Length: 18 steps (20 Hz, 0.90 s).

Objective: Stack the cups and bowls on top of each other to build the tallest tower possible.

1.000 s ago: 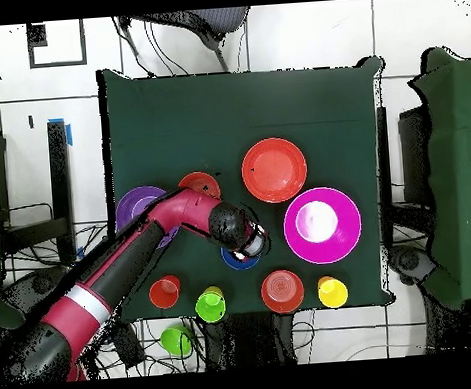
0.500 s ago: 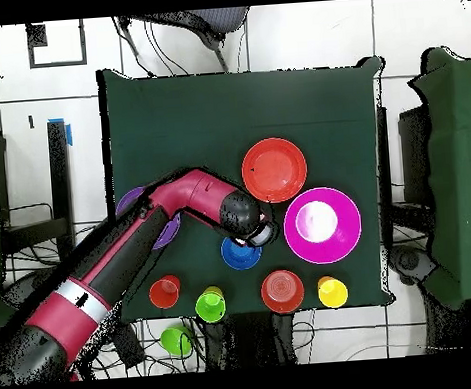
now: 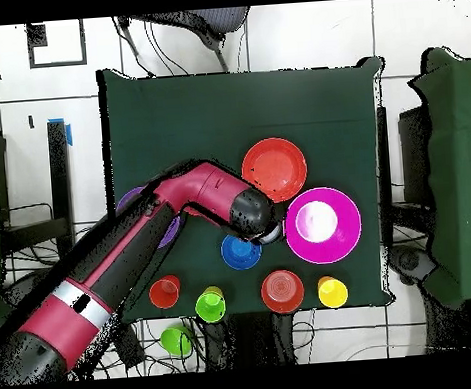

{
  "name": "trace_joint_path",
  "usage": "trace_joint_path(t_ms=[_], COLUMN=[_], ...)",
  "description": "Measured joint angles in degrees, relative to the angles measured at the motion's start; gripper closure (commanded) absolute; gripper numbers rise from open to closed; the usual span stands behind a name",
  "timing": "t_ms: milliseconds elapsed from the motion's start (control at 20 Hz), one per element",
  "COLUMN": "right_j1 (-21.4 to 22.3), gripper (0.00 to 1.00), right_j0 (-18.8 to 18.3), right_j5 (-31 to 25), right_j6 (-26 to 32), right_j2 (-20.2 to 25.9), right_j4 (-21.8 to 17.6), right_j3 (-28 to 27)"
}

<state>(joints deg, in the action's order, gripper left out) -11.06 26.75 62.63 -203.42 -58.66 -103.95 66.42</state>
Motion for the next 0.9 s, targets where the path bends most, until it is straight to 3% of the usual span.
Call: trace_joint_path(t_ms=[400, 500, 900], right_j1=[2.8, 4.4, 9.7], gripper=[0.0, 0.0, 0.0], right_j0=[-2.3, -3.0, -3.6], right_j5=[-9.6, -14.1, -22.4], right_j6=[6.4, 11.1, 23.9], right_j2=[0.0, 0.1, 0.1], right_j4=[1.4, 2.8, 6.7], right_j3=[3.1, 5.1, 11.8])
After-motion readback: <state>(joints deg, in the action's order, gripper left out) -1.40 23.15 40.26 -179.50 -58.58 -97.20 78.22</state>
